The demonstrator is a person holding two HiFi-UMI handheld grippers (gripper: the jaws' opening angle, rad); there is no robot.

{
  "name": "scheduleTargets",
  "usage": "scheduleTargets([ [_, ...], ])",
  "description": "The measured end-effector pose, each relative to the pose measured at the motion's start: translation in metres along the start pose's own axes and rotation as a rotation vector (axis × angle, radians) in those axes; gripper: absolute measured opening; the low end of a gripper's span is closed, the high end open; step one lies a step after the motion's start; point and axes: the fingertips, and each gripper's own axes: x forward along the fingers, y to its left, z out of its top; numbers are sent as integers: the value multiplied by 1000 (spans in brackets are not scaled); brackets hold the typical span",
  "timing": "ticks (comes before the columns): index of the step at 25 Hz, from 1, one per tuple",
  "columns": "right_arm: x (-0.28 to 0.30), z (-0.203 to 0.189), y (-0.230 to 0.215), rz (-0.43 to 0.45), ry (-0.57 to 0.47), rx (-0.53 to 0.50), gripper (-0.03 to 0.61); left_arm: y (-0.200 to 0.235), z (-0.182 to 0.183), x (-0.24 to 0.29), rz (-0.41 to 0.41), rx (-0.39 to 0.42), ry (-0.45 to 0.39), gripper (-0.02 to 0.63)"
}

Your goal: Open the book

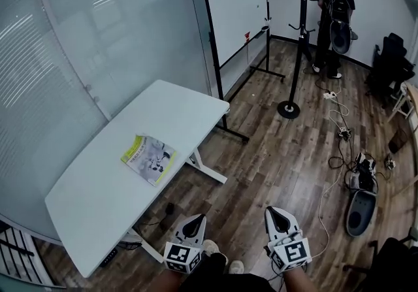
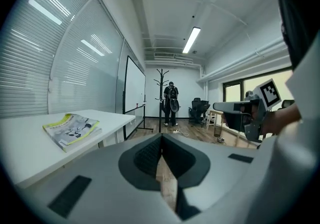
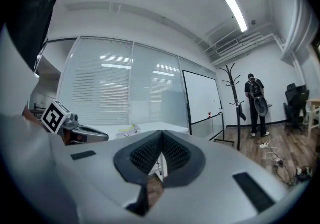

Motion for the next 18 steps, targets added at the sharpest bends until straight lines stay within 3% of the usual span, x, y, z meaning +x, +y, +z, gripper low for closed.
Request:
scheduleTargets([
  [10,109,15,42,127,-49,-34,5,99,12,9,121,-4,-10,11],
  [13,144,16,63,215,-20,-53,5,124,23,13,150,-13,-34,11],
  [18,196,8,96,276,108,-46,5,164,30,7,195,-46,-61,11],
])
